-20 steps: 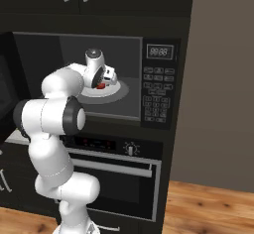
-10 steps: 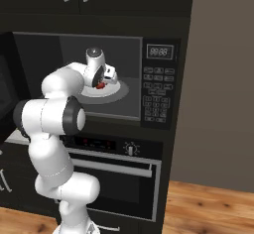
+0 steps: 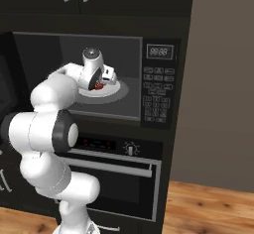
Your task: Pick the bell pepper from the microwave and place it on plate located on the counter.
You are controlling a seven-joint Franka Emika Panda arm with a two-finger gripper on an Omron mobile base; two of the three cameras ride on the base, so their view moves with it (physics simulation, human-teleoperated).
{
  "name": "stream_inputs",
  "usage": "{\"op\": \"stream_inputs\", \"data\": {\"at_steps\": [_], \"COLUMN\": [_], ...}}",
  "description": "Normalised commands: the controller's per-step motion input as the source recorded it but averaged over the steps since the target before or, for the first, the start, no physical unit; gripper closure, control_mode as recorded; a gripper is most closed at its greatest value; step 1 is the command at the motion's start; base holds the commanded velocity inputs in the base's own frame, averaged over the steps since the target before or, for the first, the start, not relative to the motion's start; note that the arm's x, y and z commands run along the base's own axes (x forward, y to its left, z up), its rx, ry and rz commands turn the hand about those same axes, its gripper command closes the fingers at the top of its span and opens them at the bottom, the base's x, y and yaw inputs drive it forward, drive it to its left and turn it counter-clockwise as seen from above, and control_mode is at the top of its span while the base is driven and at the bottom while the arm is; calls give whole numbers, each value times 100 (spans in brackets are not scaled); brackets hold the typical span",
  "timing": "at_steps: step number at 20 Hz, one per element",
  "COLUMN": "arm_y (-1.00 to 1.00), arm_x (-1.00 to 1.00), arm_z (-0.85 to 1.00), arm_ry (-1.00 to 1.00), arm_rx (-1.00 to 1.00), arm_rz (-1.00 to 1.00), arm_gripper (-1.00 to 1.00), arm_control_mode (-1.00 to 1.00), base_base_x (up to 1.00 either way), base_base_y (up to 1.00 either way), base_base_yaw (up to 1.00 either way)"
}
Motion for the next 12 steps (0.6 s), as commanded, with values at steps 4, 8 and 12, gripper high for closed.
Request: {"op": "stream_inputs", "data": {"at_steps": [4, 8, 12], "arm_y": [-5, 8, 1], "arm_x": [-100, -100, -100], "arm_z": [47, 85, 85], "arm_ry": [-20, 1, 10], "arm_rx": [0, 0, 0], "arm_rz": [0, -1, 0], "arm_gripper": [100, 100, 100], "arm_control_mode": [-100, -100, -100], "base_base_x": [0, 0, 0], "base_base_y": [0, 0, 0], "base_base_yaw": [0, 0, 0]}}
